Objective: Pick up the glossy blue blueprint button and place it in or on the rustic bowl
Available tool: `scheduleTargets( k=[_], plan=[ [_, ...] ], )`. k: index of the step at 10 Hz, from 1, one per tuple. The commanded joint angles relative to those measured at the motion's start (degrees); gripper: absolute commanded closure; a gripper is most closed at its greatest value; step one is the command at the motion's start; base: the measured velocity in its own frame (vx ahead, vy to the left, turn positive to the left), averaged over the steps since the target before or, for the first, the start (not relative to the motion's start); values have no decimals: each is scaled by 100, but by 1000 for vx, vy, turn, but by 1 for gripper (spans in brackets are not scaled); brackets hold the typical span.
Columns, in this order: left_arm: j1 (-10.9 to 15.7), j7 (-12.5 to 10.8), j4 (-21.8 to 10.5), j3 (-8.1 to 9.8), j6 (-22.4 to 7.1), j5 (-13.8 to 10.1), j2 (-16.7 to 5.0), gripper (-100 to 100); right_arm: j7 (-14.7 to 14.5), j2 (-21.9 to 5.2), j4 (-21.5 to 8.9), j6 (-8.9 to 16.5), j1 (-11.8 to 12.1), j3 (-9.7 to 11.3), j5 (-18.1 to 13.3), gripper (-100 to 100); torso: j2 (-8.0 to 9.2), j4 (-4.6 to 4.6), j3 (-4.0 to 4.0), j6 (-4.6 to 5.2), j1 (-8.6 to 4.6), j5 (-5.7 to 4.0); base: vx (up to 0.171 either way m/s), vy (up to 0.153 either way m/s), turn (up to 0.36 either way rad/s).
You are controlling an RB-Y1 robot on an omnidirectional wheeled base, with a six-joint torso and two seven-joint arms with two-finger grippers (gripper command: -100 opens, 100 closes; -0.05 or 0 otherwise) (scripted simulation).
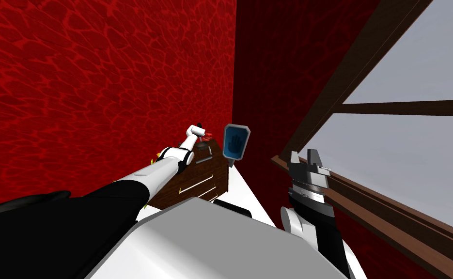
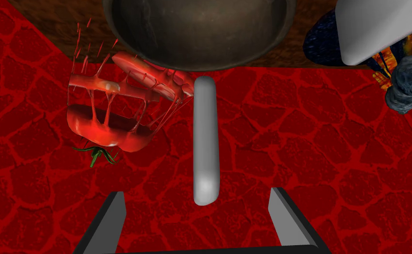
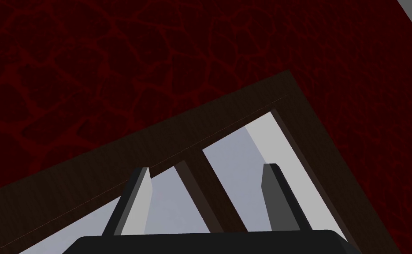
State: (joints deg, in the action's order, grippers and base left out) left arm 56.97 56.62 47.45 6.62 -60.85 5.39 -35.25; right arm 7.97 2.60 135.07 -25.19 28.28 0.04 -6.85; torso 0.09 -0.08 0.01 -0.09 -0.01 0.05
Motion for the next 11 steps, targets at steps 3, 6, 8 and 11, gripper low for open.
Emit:
scheduleTargets(
  k=[3, 6, 8, 11],
  plan=[
    [0, 0, 0, 0, 0, 0, 0, 0, 0, 0, 0, 0, 0, 0, 0, 0, 2, 1, 1, 0, -2, -1, 0, 0, 0],
    [222, 206, 123, 78, -333, -50, -96, -100, 0, 0, 0, 0, 0, 0, 0, 0, 0, 1, 1, 0, -4, -2, 10, -1, 1],
    [355, 329, 196, 125, -533, -79, -154, -100, 0, 0, 0, 0, 0, 0, 0, 0, 1, 1, 1, 0, -4, -1, 8, -1, 0],
    [353, 394, 309, 159, -642, -114, -191, 0, 0, 0, 0, 0, 0, 0, 0, 0, 1, 0, 0, 0, -3, 0, 7, -1, 1]
  ],
)
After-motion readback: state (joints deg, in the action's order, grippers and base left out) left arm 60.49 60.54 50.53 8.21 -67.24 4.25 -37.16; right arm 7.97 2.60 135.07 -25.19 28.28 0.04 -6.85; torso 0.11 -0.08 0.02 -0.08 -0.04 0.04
